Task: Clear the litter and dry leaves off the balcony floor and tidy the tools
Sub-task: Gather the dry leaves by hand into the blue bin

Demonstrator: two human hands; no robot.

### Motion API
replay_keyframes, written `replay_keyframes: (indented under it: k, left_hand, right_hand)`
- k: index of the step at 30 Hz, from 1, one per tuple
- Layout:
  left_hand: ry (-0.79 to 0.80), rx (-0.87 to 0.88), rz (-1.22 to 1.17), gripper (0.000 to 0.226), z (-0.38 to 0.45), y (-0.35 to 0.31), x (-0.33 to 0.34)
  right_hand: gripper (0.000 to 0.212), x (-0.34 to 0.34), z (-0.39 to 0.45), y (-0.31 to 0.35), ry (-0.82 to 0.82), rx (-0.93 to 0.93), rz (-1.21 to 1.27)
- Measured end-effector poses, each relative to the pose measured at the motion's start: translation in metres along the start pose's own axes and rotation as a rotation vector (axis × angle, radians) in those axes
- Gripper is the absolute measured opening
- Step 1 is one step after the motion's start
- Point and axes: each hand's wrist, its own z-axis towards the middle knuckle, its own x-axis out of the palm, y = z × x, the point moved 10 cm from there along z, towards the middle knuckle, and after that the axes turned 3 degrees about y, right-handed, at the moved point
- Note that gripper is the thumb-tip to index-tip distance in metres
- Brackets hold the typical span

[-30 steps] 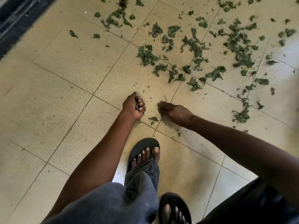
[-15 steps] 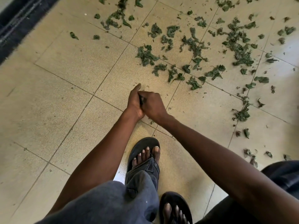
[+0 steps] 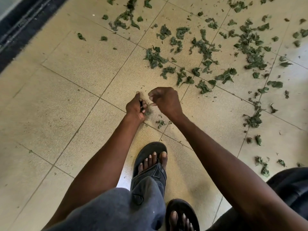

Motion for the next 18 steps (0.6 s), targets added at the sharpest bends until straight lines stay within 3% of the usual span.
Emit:
replay_keyframes:
  k: [3,6,8,11,13,16,18]
  left_hand:
    - [-0.041,0.078,0.081,0.042,-0.004,-0.012,-0.004]
    - [-0.011,0.128,0.074,0.037,-0.004,-0.015,-0.001]
    - [0.030,0.133,0.054,0.035,-0.004,-0.016,0.002]
    - [0.081,0.125,0.039,0.032,-0.005,-0.018,0.002]
    - [0.115,0.111,0.040,0.030,-0.004,-0.018,0.000]
    - [0.168,0.098,0.045,0.027,-0.005,-0.016,0.001]
    - [0.198,0.095,0.064,0.021,-0.006,-0.013,0.006]
  right_hand:
    - [0.004,-0.002,0.003,-0.019,0.005,0.150,0.090]
    - [0.008,0.022,0.004,-0.040,0.117,0.282,0.089]
    - [0.007,0.018,0.008,-0.041,0.040,0.249,0.108]
    - [0.021,-0.013,0.008,-0.039,-0.176,0.107,-0.063]
    - [0.033,-0.022,0.008,-0.052,-0.217,0.090,-0.177]
    - [0.066,-0.001,0.017,-0.082,-0.064,0.094,-0.445]
    - [0.070,0.022,0.026,-0.088,0.065,0.039,-0.613]
